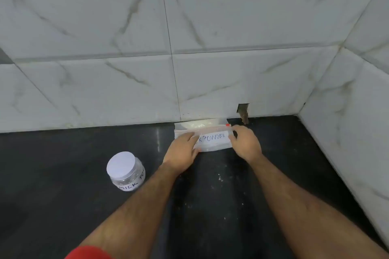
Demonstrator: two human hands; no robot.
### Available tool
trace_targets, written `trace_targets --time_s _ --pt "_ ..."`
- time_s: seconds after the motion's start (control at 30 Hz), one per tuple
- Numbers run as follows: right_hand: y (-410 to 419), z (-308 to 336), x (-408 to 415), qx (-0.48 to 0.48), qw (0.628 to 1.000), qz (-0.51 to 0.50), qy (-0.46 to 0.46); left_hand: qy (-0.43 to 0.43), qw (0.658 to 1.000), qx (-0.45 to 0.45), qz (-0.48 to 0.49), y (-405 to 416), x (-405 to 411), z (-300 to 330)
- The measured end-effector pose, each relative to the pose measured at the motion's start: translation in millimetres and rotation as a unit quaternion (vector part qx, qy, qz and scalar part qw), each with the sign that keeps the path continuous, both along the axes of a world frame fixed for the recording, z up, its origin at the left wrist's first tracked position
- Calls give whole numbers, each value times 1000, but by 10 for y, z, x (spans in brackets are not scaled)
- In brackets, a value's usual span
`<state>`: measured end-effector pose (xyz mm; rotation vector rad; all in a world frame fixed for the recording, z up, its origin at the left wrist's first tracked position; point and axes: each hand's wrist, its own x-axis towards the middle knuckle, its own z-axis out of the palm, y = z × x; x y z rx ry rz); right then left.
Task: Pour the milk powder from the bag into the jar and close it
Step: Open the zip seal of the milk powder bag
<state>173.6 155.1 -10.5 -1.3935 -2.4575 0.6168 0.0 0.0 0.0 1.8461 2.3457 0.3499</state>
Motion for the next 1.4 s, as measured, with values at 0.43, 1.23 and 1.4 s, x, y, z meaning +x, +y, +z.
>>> trace_targets --time_s 0.43,1.23,1.4 --pt "740 -66 -509 5 986 94 -138 19 999 -27 -5 1007 -273 -252" --pt "620 453 -114 -277 952 23 128 -151 983 -68 83 799 -552 317" --pt "336 753 5 -265 939 7 222 -165 982 -41 84 516 -528 709"
